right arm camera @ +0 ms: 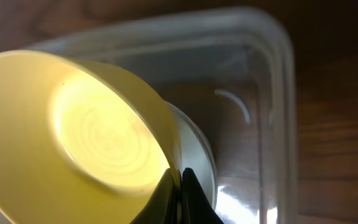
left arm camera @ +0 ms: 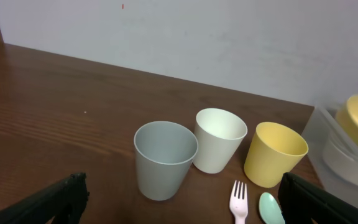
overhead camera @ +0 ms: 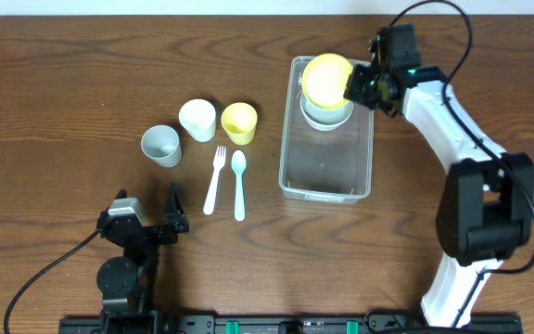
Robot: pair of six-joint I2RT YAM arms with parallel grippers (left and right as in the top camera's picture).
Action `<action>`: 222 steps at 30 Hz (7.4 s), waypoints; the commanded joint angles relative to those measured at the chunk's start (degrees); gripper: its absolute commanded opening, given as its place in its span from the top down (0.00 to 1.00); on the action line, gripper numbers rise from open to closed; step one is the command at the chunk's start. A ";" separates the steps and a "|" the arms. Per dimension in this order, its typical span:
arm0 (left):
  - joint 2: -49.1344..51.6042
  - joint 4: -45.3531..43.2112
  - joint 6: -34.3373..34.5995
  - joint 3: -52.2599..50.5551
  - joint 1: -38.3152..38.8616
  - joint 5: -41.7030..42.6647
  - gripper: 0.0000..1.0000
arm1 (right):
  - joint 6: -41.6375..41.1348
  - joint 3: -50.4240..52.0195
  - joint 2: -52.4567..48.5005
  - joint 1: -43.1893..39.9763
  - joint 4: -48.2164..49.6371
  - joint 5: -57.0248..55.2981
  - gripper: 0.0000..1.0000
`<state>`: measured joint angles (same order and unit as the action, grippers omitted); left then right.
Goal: Pack container
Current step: 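Lower the yellow bowls onto the bowl stack and release, then retract the right arm and reach the left gripper to the grey cup, then carry the grey cup into the container beside the bowls, then grasp the white cup with the left gripper, then drop the white cup into the grey cup in the container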
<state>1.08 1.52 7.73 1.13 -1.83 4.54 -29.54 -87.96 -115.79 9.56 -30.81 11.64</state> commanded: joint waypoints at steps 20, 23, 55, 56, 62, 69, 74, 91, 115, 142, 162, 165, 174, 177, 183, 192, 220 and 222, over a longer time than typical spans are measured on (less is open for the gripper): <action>-0.04 2.08 0.50 -0.87 -0.24 1.46 0.02 | 0.92 -1.55 22.01 -31.54 -26.56 1.81 0.30; -0.04 2.03 0.55 -0.87 -0.24 1.53 0.02 | 0.90 -0.87 21.44 -35.60 -27.52 0.15 0.22; 62.40 31.23 6.99 56.24 -2.95 -8.33 0.02 | 0.90 -0.79 20.98 -38.42 -28.81 -3.48 0.01; 64.72 31.61 8.02 57.70 -3.45 -6.69 0.02 | 0.90 -0.79 20.98 -38.42 -28.81 -3.48 0.01; 79.91 30.97 9.55 64.35 -9.46 5.51 0.02 | 0.90 -0.79 20.98 -38.42 -28.81 -3.48 0.01; 86.51 33.73 9.51 64.26 -10.03 5.55 0.02 | 0.90 -0.79 20.98 -38.42 -28.81 -3.48 0.01; 88.30 33.86 5.40 64.26 -8.96 5.14 0.02 | 0.90 -0.79 20.98 -38.42 -28.81 -3.48 0.01; 98.60 35.21 3.54 64.32 -8.96 3.65 0.81 | 0.87 -0.79 20.98 -38.42 -28.81 -3.48 0.01; 95.56 42.82 -5.18 88.41 36.22 -1.18 0.94 | 0.90 -0.79 20.98 -38.42 -28.81 -3.48 0.01; 109.72 53.07 -5.57 109.79 36.68 -1.92 0.46 | 0.90 -0.79 20.98 -38.42 -28.81 -3.48 0.01; 118.11 62.23 1.36 104.76 4.35 6.45 0.35 | 0.90 -0.79 20.98 -38.42 -28.81 -3.48 0.01; 121.39 61.66 1.33 104.76 3.50 6.43 0.36 | 0.87 -0.79 20.98 -38.42 -28.81 -3.48 0.01; 124.93 61.22 0.90 105.00 4.04 6.43 0.94 | 0.90 -0.79 20.98 -38.42 -28.81 -3.48 0.01; 122.27 62.93 0.92 106.97 4.04 6.43 0.94 | 0.90 -0.79 20.98 -38.42 -28.81 -3.48 0.01; 110.73 68.39 -1.75 113.61 8.44 6.43 0.94 | 0.87 -0.79 20.98 -38.42 -28.81 -3.48 0.01; 102.03 65.48 -4.52 113.57 32.13 -2.95 0.94 | 0.90 -0.79 20.98 -38.42 -28.81 -3.48 0.01; 121.52 59.58 -4.90 114.03 38.88 -8.46 0.61 | 0.90 -0.79 20.98 -38.42 -28.81 -3.48 0.01; 119.71 60.35 -4.76 114.99 38.88 -8.48 0.58 | 0.90 -0.79 20.98 -38.42 -28.81 -3.48 0.01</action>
<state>123.55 61.17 2.96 114.10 36.97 -3.27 -28.93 -88.92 -94.61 -28.64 -59.55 8.47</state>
